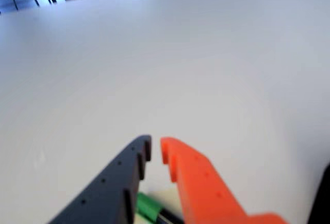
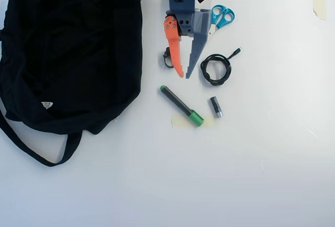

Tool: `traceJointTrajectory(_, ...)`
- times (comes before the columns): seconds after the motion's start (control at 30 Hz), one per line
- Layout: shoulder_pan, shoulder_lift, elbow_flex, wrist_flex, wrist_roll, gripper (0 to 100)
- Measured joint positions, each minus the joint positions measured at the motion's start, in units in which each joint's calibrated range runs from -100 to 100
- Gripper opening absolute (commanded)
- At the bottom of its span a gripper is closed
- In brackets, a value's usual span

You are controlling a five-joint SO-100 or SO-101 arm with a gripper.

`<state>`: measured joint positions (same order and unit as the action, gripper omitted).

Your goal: Put the bike light into the black bag

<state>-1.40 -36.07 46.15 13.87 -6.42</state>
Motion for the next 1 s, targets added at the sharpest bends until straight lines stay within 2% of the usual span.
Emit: traceJointTrajectory(1.0, 0.0, 20.01, -26.97, -1.03, 0.1, 3)
